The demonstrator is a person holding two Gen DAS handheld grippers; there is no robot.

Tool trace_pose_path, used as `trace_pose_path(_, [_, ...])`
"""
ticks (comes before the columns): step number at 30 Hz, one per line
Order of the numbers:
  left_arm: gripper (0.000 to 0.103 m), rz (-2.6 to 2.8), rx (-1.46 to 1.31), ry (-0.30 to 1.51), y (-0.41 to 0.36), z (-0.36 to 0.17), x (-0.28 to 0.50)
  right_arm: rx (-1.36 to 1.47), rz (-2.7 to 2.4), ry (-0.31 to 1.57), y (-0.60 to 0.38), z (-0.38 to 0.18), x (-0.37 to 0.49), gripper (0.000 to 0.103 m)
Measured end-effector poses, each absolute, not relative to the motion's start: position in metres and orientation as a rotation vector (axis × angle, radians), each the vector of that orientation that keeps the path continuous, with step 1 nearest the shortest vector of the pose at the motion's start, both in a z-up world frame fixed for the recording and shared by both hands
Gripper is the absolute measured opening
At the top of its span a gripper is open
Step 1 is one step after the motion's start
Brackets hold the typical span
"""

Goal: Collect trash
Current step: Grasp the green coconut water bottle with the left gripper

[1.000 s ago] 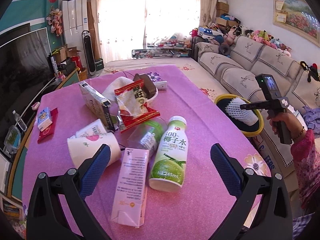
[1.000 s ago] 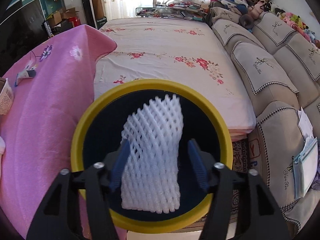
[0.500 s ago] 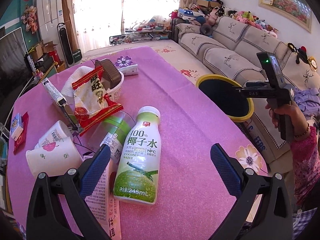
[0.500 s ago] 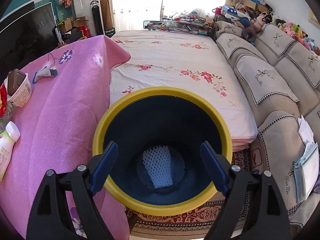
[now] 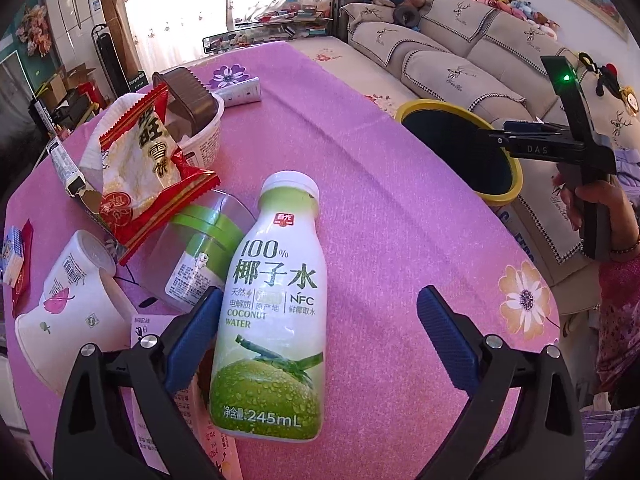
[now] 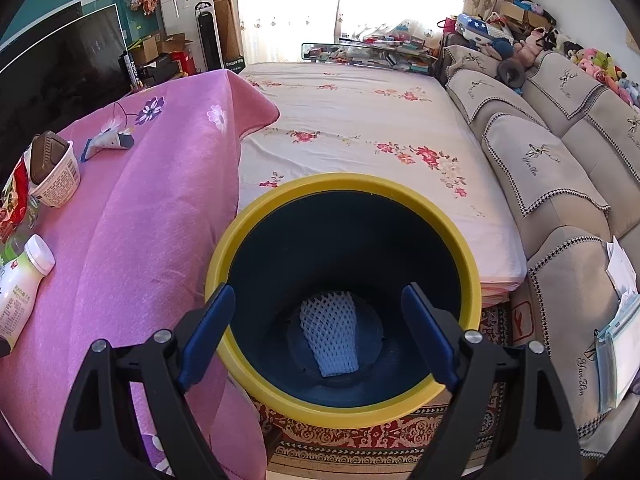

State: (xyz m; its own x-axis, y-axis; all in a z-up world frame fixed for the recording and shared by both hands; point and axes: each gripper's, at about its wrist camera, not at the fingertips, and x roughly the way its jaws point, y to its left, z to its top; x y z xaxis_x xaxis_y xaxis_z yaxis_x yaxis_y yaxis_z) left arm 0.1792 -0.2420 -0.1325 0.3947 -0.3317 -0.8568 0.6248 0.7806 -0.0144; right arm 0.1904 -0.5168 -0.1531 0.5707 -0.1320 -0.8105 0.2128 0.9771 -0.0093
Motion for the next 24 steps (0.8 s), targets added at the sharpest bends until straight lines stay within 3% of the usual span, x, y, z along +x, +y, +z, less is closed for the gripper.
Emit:
trace_pose_path(2, [0.087,-0.588,0.352,0.991,-0.247,-0.134,0.182,0.091,-0.201,0.944,-0.517,-0.153,0.19,0.081])
trace_pose_path(7, [0.055,-0.542,0.342,1.031,-0.252,-0.139,0.191,0.094,-0.193,0.942,-0.518,-0.154,0.188,0.081])
trace_pose_path(8, [0.053,-0.545,0.333,1.043,-0.253,-0.14,0.192,0.095,-0.192,0.942,-0.519,-0.153,0.188,0.081])
trace_pose_path(24, [0.052,-0.578,0.356,0.96,-0.285,-0.115,0.179,0.101,-0.186,0.903,-0.526,-0.143,0.177,0.081])
